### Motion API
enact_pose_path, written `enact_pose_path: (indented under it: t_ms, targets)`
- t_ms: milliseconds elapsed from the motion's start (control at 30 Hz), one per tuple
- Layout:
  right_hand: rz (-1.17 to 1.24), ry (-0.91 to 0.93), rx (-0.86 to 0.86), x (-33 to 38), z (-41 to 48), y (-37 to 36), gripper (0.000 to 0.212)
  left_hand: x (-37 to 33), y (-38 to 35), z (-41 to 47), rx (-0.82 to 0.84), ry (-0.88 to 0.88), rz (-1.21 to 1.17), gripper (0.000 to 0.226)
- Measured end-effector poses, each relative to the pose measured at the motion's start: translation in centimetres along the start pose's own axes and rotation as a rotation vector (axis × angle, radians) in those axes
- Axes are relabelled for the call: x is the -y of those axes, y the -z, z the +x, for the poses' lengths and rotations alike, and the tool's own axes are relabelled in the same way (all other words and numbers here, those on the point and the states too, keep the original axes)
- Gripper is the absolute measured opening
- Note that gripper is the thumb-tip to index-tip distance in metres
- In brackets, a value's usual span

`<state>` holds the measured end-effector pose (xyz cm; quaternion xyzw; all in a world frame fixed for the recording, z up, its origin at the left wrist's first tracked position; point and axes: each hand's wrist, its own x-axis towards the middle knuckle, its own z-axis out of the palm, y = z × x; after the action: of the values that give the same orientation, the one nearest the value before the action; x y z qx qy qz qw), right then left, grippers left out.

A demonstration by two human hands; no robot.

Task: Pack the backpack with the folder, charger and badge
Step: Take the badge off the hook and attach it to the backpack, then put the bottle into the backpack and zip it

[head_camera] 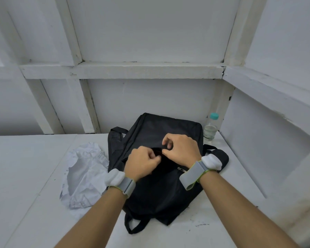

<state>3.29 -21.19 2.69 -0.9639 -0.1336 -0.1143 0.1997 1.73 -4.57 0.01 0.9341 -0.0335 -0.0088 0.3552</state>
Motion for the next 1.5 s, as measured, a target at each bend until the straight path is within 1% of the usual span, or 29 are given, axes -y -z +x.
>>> enact_pose_path:
  t_ms: [33,67,100,133,167,233,300,333,367,433,467,500,533,600,633,667,700,733,767,833,900,933,1033,1133,1200,1300,1367,1433,1500]
  targets:
    - [0.005,0.004,0.006,0.0,0.0,-0.1,0.014,-0.1,0.1,0.0,-0.131,-0.053,0.061,0.030]
    - [0.008,0.009,0.009,0.0,0.0,0.0,0.014,-0.3,0.0,0.2,-0.243,-0.120,0.119,0.030]
    - [0.010,0.011,0.016,0.0,0.1,0.0,0.015,-0.5,0.0,0.3,-0.320,-0.187,0.184,0.028]
    - [0.012,0.008,0.023,0.0,0.1,0.0,0.016,-0.6,-0.2,0.4,-0.362,-0.254,0.250,0.026]
    - [0.018,0.000,0.032,-0.1,0.2,0.0,0.017,-0.7,-0.3,0.6,-0.369,-0.297,0.327,0.027]
    - [0.047,-0.027,0.071,-0.5,0.4,0.1,0.018,-0.3,-0.9,1.1,-0.382,-0.327,0.446,0.034]
    - [0.101,-0.031,0.152,-1.4,0.6,0.2,0.015,0.0,-0.9,1.5,-0.418,-0.333,0.443,0.041]
    - [0.130,-0.027,0.193,-1.9,0.6,0.3,0.014,0.2,-0.9,1.8,-0.394,-0.340,0.433,0.041]
    - [0.149,-0.029,0.225,-2.4,0.7,0.5,0.014,0.2,-0.7,2.2,-0.318,-0.359,0.420,0.038]
    - [0.145,-0.051,0.226,-3.5,0.9,0.5,0.022,0.1,-0.3,3.0,-0.075,-0.403,0.398,0.027]
    - [0.143,-0.063,0.191,-4.2,1.1,0.5,0.028,-0.1,-0.2,3.4,0.008,-0.412,0.385,0.024]
    - [0.172,-0.076,0.129,-4.9,1.4,0.4,0.031,-0.3,-0.1,3.9,0.039,-0.414,0.369,0.023]
    - [0.236,-0.083,0.040,-5.6,1.7,0.2,0.031,-0.5,-0.1,4.1,0.030,-0.413,0.353,0.021]
    - [0.350,-0.113,-0.236,-7.3,2.6,-0.1,0.026,-1.1,-0.4,4.9,0.021,-0.399,0.348,0.020]
    - [0.316,-0.143,-0.387,-8.1,3.1,-0.1,0.024,-1.4,-0.7,5.3,0.021,-0.389,0.344,0.020]
    - [0.234,-0.209,-0.500,-9.0,3.7,0.1,0.026,-1.6,-1.0,5.6,0.021,-0.377,0.340,0.019]
    - [0.146,-0.296,-0.570,-9.8,4.3,0.4,0.033,-1.9,-1.2,5.9,0.022,-0.366,0.335,0.019]
    - [0.079,-0.382,-0.593,-10.5,5.0,0.8,0.043,-2.1,-1.4,6.1,0.024,-0.356,0.331,0.019]
    - [0.041,-0.456,-0.570,-11.3,5.4,1.1,0.054,-2.3,-1.6,6.2,0.025,-0.354,0.327,0.019]
    - [0.033,-0.553,-0.431,-12.9,6.6,1.5,0.068,-2.6,-1.9,6.7,0.022,-0.347,0.325,0.018]
    - [0.081,-0.603,-0.289,-14.1,7.6,1.5,0.065,-2.8,-2.1,7.0,0.018,-0.340,0.325,0.019]
    - [0.099,-0.614,-0.264,-14.4,7.9,1.5,0.058,-2.8,-2.1,7.1,0.019,-0.339,0.326,0.019]
    - [0.089,-0.594,-0.354,-14.4,8.2,1.3,0.038,-2.9,-2.2,7.2,0.030,-0.326,0.326,0.020]
    - [0.091,-0.572,-0.430,-14.0,7.5,0.9,0.035,-2.8,-2.3,7.2,0.039,-0.314,0.298,0.020]
    - [0.098,-0.518,-0.500,-13.5,6.9,0.7,0.035,-2.7,-2.3,7.1,0.042,-0.304,0.286,0.019]
    - [0.139,-0.393,-0.635,-11.9,6.2,1.2,0.036,-2.7,-2.2,7.1,0.038,-0.305,0.279,0.019]
    - [0.226,-0.262,-0.688,-10.4,5.9,1.9,0.036,-2.6,-2.1,7.0,0.042,-0.285,0.243,0.018]
    - [0.345,-0.124,-0.710,-8.5,5.3,3.2,0.035,-2.6,-2.1,6.9,0.041,-0.245,0.174,0.016]
    - [0.481,-0.028,-0.659,-6.4,4.4,4.8,0.033,-2.6,-1.9,6.9,0.033,-0.206,0.087,0.013]
